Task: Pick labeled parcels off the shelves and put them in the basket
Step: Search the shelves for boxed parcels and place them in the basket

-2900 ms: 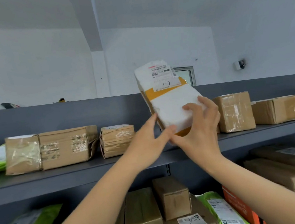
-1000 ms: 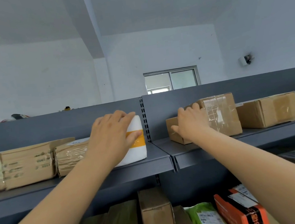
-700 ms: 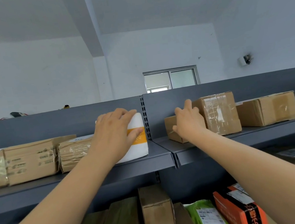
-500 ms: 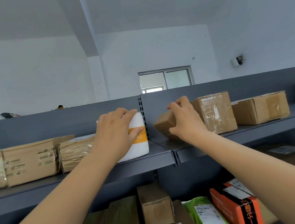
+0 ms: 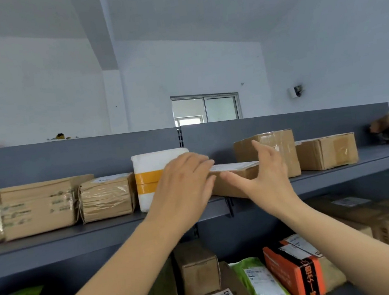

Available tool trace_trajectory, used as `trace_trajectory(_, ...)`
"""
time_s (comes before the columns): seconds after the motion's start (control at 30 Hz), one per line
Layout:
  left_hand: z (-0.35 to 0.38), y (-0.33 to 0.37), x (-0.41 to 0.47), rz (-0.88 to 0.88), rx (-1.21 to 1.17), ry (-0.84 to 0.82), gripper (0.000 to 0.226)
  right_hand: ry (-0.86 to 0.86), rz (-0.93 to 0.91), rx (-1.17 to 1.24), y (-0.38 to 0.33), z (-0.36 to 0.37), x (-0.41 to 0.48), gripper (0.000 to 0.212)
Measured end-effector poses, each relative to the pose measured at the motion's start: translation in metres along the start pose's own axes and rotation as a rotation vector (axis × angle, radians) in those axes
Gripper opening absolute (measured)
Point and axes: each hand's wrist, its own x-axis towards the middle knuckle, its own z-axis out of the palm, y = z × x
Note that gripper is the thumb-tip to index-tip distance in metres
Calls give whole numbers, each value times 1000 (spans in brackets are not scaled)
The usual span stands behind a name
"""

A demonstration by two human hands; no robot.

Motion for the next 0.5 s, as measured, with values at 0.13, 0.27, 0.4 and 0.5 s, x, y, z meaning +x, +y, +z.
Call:
trace_trajectory(0.13,1,7,-5,-48,-60,-99,32,-149,155,-52,-7,8,7,105)
trace_trajectory(0.27,3,0,-16,-114,-126,-124,37,-133,171,-19,-6,7,2,108)
trace_trajectory(0.4,3,0,-23,-202,-221,-148,38,-4,58,-63,-1,7,-24,116)
trace_trajectory(0.5,5,4,-28,-226,-262,-178,40,84,-20,-157,3,12,-40,115)
